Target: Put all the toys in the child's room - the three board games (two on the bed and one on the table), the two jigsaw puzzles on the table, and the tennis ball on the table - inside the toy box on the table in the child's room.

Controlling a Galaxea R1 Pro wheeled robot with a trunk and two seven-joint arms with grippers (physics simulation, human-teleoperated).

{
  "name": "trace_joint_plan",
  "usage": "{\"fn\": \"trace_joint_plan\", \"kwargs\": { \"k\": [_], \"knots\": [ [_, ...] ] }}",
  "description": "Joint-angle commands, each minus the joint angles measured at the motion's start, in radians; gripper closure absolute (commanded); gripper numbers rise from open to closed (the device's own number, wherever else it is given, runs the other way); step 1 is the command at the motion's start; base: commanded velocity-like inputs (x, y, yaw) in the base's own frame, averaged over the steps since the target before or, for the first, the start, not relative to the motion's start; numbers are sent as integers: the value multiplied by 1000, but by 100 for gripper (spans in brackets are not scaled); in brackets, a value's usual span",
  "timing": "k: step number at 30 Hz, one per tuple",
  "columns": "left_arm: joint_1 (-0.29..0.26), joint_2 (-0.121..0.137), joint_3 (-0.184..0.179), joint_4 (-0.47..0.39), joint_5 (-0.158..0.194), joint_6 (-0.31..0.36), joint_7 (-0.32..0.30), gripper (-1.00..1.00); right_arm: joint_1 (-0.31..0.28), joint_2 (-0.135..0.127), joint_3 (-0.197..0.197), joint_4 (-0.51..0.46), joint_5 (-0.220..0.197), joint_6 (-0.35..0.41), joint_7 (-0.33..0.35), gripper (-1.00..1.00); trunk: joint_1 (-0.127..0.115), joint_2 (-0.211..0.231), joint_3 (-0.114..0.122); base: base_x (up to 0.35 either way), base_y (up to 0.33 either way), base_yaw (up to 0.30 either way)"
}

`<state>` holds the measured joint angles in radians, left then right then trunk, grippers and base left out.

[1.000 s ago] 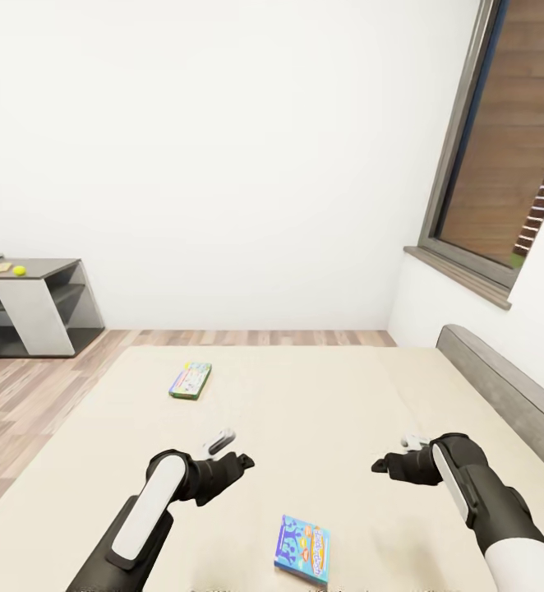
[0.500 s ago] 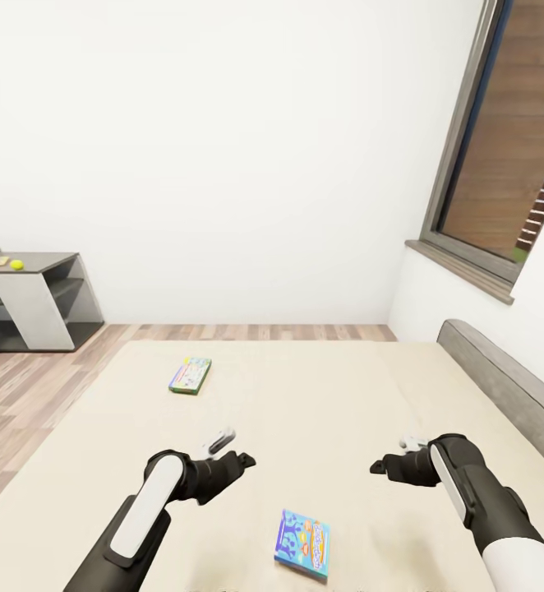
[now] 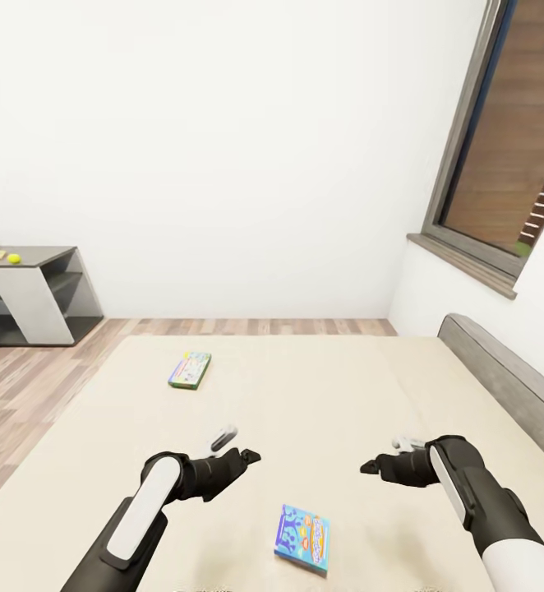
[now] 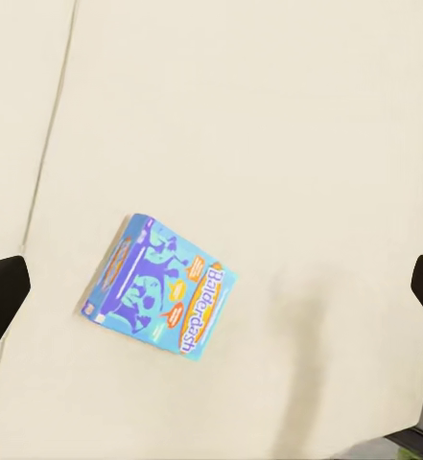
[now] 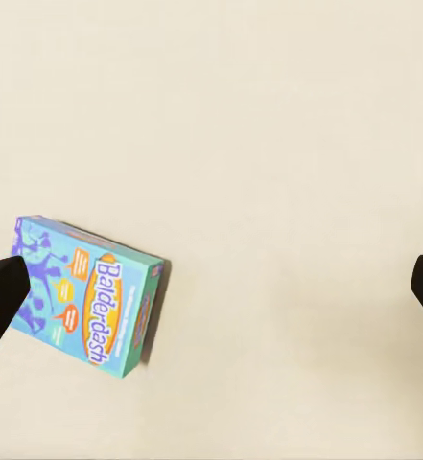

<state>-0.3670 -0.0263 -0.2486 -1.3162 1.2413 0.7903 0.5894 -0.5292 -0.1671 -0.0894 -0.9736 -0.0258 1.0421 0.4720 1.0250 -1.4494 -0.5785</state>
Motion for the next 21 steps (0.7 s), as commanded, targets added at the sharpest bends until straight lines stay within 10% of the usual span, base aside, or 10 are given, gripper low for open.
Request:
{"fn": "trace_joint_plan", "kwargs": {
  "k": [1,21],
  "knots": [
    [0,0,0,-2,11,0,6,-100,0,0,0,-1,-2,5,26,-100,0,-1,-3,0,0,0],
    [1,5,-3,-10,65,24,-122,-100,6,0,3,-1,6,5,161,-100,0,-1,-35,0,0,0]
  ]
}}
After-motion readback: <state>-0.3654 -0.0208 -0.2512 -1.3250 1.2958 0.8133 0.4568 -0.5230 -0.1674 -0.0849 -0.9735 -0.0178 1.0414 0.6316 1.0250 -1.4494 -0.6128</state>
